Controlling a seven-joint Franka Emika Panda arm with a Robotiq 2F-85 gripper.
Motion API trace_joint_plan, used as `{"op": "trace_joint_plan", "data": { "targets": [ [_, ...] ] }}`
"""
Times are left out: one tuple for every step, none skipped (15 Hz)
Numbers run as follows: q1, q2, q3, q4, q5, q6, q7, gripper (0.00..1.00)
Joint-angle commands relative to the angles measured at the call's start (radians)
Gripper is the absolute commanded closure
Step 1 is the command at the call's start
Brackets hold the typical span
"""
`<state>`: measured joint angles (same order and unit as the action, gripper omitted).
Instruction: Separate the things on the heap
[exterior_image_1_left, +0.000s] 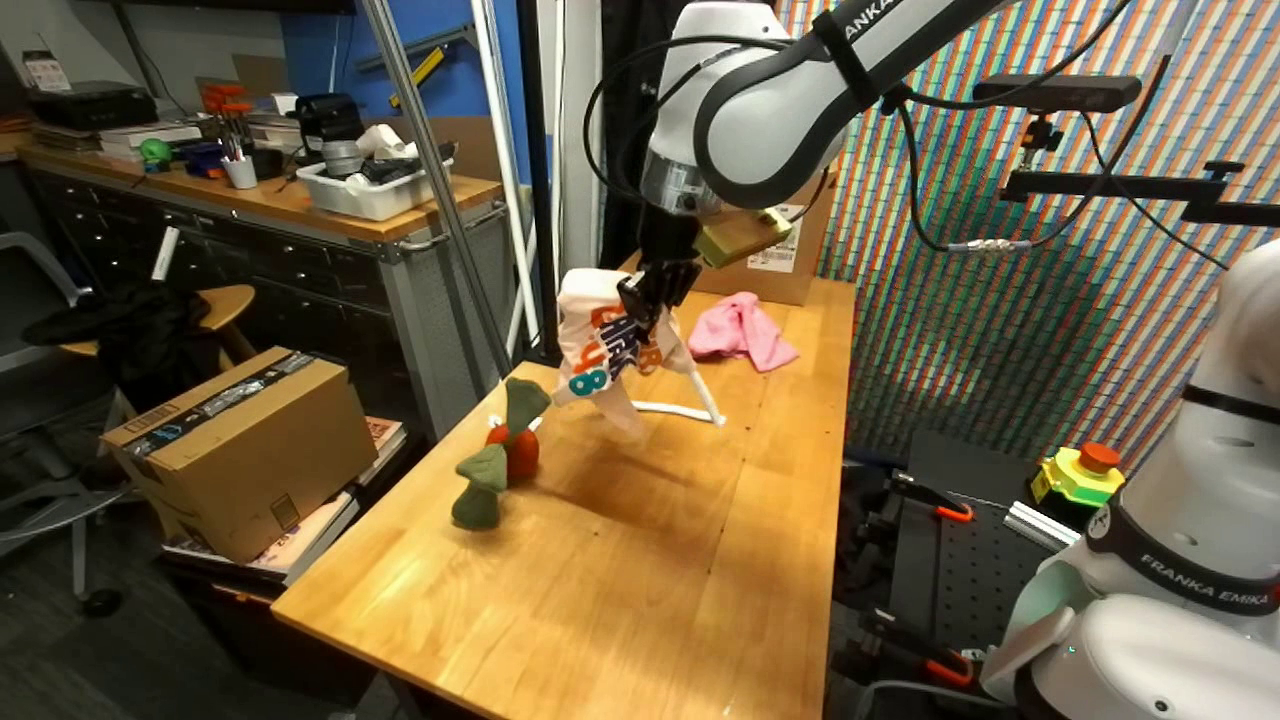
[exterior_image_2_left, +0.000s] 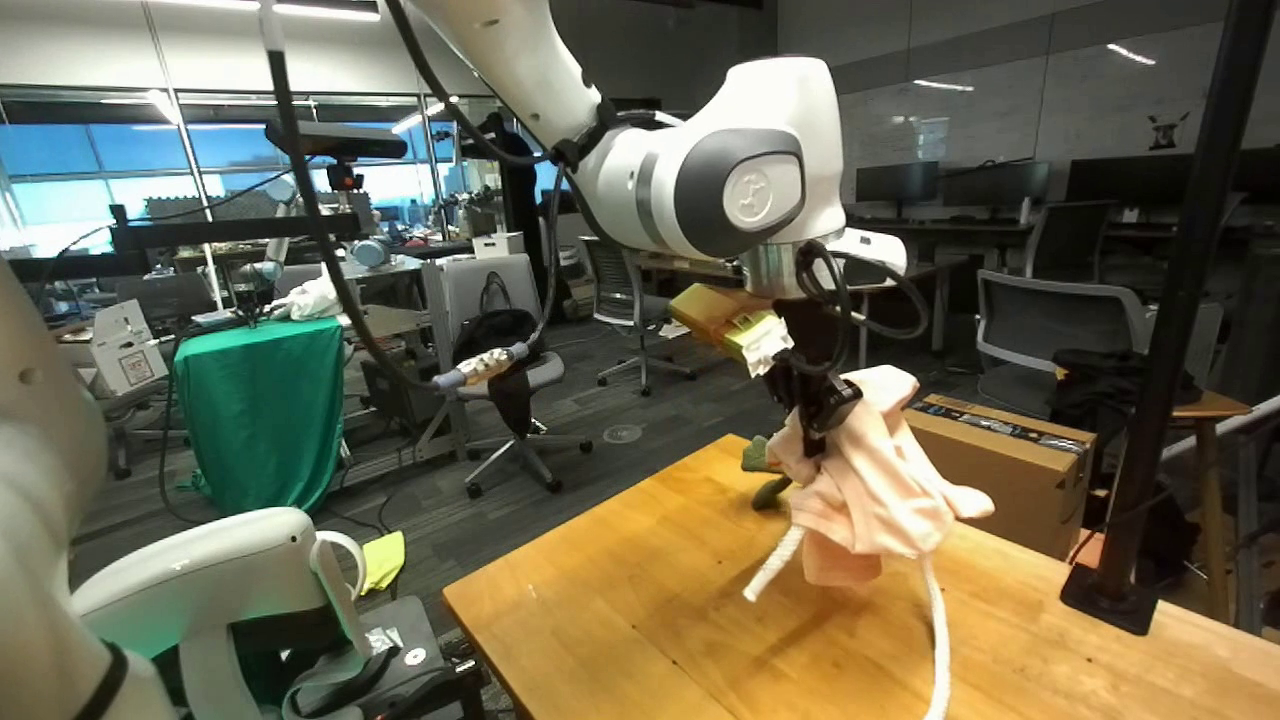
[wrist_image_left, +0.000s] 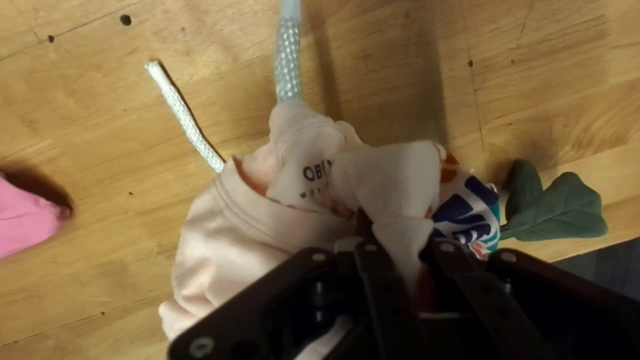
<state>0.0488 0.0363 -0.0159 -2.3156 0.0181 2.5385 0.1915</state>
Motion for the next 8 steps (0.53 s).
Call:
{"op": "trace_joint_plan", "data": {
  "targets": [
    [-0.019, -0.078, 0.005, -0.041, -0.03, -0.016, 0.023, 0.93],
    [-0.022, -0.085, 0.006, -0.045, -0.03, -0.027, 0.014, 0.93],
    [-0.025, -0.096, 0.006, -0.05, -0.055, -0.041, 0.038, 0.93],
    [-0.03, -0.101, 0.005, -0.058, -0.094, -0.045, 0.066, 0.93],
    [-0.034, -0.108, 0.005, -0.064, -0.111, -0.056, 0.074, 0.93],
    [-0.036, -0.113, 0.007, -0.068, -0.122, -0.074, 0.079, 0.93],
    [-0.037, -0.118, 0.008, -0.076, -0.133, -0.096, 0.076, 0.93],
    [-0.037, -0.12, 0.011, -0.084, -0.144, -0.113, 0.079, 0.93]
  ]
}}
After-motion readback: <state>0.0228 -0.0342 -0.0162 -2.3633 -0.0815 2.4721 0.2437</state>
